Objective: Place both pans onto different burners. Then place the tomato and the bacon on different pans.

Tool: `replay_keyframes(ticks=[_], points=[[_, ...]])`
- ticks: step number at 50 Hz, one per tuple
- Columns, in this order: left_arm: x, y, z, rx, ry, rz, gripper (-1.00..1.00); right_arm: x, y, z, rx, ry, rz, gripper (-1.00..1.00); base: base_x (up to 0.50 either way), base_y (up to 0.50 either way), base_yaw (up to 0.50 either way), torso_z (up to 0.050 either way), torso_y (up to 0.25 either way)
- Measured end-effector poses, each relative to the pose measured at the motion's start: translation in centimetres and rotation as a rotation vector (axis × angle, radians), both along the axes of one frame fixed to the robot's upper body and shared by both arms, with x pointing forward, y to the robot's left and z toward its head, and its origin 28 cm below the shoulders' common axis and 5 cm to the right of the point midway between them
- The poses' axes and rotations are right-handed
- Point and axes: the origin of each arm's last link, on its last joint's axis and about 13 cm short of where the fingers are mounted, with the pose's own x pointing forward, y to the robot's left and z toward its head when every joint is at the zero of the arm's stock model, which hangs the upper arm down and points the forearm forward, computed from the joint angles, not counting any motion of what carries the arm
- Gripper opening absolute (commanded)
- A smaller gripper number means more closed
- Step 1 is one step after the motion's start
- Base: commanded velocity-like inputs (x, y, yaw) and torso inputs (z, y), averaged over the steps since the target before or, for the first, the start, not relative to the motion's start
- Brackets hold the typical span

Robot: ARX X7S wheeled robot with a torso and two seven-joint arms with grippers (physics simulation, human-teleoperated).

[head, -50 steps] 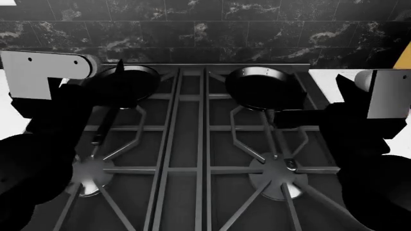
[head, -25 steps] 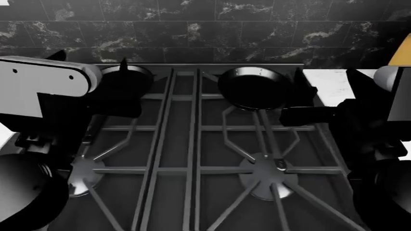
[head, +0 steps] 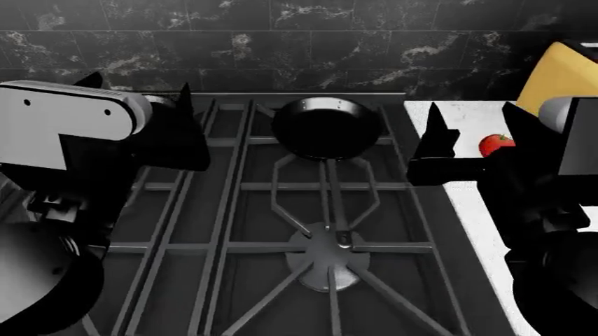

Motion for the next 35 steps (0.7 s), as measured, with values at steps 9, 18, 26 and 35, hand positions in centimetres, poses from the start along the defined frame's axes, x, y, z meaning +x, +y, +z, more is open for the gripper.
replay_keyframes(ticks=[9,18,26,35], points=[[0.13,-0.01,-0.07,-0.003,0.002,-0.005,1.00,0.11,0.04,0.02,-0.001,0.002,0.000,1.00,0.00,-0.30,0.00,0.000,0.000],[0.13,-0.04,-0.05,-0.004,0.000,-0.008,1.00,0.12,0.04,-0.01,0.001,0.006,-0.001,1.00,0.00,-0.31,0.00,0.000,0.000],[0.13,-0.06,0.00,-0.002,-0.002,-0.010,1.00,0.11,0.03,-0.05,0.004,0.009,-0.001,1.00,0.00,-0.31,0.00,0.000,0.000],[0.15,-0.08,-0.03,-0.002,-0.002,-0.013,1.00,0.14,0.04,-0.10,0.006,0.010,0.000,1.00,0.00,-0.34,0.00,0.000,0.000]])
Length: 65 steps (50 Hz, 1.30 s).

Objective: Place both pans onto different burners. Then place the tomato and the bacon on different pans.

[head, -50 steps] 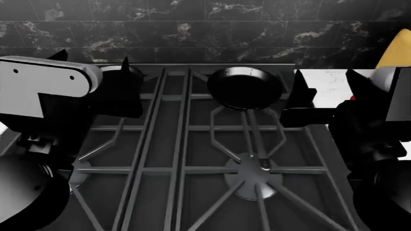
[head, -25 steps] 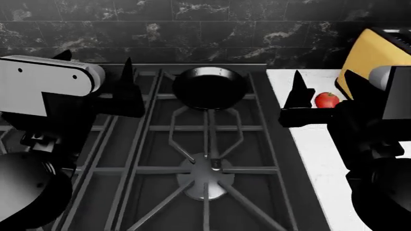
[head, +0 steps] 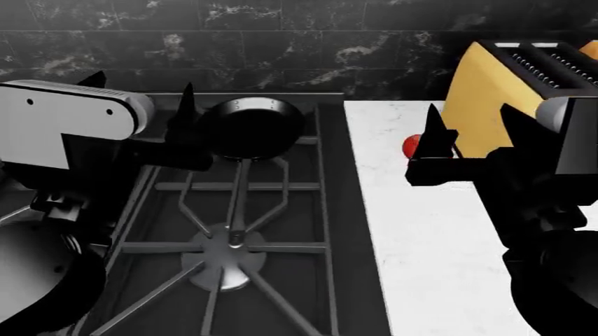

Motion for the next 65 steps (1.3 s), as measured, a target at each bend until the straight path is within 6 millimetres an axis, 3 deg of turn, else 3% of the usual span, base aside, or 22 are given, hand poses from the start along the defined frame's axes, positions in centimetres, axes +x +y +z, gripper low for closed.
replay_keyframes(ticks=[65], points=[[-0.21,0.11,-0.17,-0.003,0.000,-0.003,1.00,-0.08,0.12,-0.13,-0.009,0.005,0.008,1.00,0.00,-0.28,0.00,0.000,0.000]])
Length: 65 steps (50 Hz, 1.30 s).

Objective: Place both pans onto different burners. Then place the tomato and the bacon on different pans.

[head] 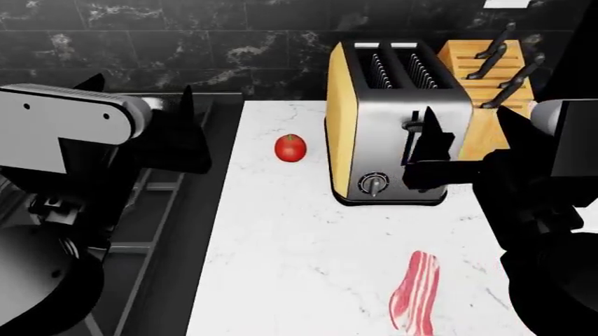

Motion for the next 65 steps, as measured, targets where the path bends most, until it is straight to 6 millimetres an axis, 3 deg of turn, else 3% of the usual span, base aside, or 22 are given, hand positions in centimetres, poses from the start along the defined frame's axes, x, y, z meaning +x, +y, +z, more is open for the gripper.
replay_keyframes(ticks=[36,46,65], points=[[0.9,-0.9,0.0,-0.022,0.057,-0.035,1.00,0.1,0.0,0.0,0.002,-0.017,0.005,1.00,0.00,-0.02,0.00,0.000,0.000],[2.7,-2.7,0.4,0.004,0.125,-0.092,1.00,0.2,-0.2,-0.2,0.010,-0.008,-0.002,1.00,0.00,0.00,0.00,0.000,0.000],[8.4,-4.5,1.5,0.132,0.284,-0.109,1.00,0.0,-0.4,-0.2,0.019,-0.001,-0.012,1.00,0.00,0.00,0.00,0.000,0.000]])
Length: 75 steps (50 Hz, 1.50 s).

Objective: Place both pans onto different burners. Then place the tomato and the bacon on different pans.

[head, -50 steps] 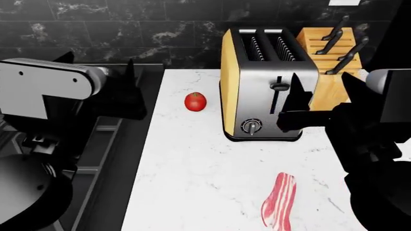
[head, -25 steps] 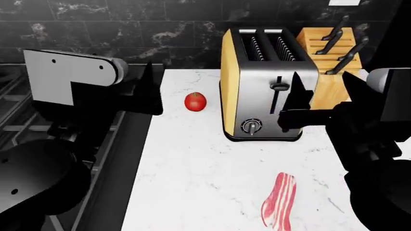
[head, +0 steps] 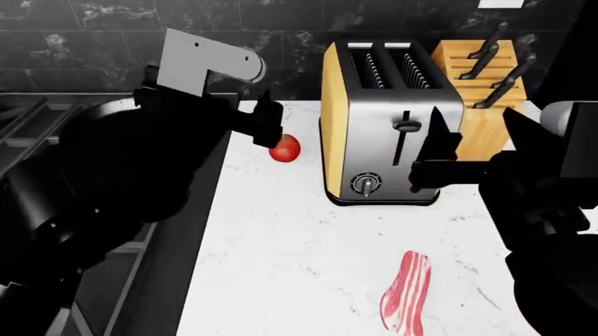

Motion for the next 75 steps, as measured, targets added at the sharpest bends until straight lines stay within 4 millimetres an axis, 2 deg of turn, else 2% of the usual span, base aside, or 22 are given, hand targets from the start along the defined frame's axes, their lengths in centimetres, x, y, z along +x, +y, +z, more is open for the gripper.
replay_keyframes(ticks=[15,33,55,75], points=[[4.2,-0.5,-0.1,-0.016,0.112,0.011,1.00,0.0,-0.1,0.2,0.000,0.000,-0.004,1.00,0.00,0.00,0.00,0.000,0.000],[6.8,-0.8,-1.5,-0.009,0.228,-0.035,1.00,0.2,0.0,0.2,-0.003,0.003,-0.005,1.00,0.00,0.00,0.00,0.000,0.000],[8.4,-1.6,-3.0,-0.004,0.303,-0.122,1.00,0.5,0.1,0.2,-0.005,0.009,-0.002,1.00,0.00,0.00,0.00,0.000,0.000],[9.2,-1.9,-4.4,0.010,0.345,-0.122,1.00,0.6,0.1,0.1,-0.004,0.013,0.001,1.00,0.00,0.00,0.00,0.000,0.000]])
